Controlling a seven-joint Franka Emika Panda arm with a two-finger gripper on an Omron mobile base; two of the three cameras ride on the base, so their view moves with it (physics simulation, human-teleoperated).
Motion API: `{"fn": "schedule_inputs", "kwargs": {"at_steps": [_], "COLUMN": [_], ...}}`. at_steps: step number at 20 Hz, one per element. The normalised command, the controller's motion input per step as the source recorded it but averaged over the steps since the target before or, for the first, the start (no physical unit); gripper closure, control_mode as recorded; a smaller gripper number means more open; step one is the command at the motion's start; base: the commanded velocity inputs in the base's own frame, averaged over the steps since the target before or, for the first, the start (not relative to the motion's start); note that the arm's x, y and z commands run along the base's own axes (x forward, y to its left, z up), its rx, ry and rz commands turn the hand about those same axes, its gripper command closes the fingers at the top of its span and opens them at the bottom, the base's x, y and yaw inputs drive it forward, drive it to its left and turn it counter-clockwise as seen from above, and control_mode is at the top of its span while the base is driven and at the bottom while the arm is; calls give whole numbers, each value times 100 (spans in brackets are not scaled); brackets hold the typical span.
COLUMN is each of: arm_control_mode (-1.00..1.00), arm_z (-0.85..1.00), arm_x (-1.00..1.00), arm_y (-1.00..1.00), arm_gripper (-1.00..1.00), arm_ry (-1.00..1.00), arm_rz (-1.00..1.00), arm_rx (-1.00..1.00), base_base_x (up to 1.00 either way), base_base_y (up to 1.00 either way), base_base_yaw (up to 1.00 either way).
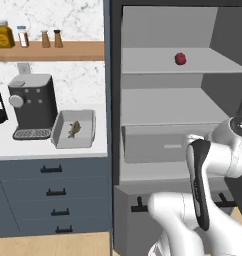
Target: Place one tomato and one fish in each tupperware on the nearby counter, to pack two identical lunches.
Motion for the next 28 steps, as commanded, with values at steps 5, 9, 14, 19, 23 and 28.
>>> {"fn": "schedule_inputs", "kwargs": {"at_steps": [5, 9, 14, 19, 23, 28], "arm_control_mode": [100, -100, -100, -100, -100, -100], "arm_z": [0, 34, 100, 100, 100, 100], "arm_x": [0, 18, -32, -35, -16, 0], "arm_y": [0, -4, -18, 0, 0, 0], "arm_gripper": [-100, -100, -100, -100, -100, -100], "arm_ry": [0, 0, -30, -30, -15, -5], "arm_rz": [0, -1, -3, -5, 0, 0], "arm_rx": [0, 0, -4, -9, -8, -11], "base_base_x": [68, 44, 0, 0, 0, 0], "base_base_y": [-14, 3, 0, 0, 0, 0], "base_base_yaw": [1, 0, 0, 0, 0, 0]}}
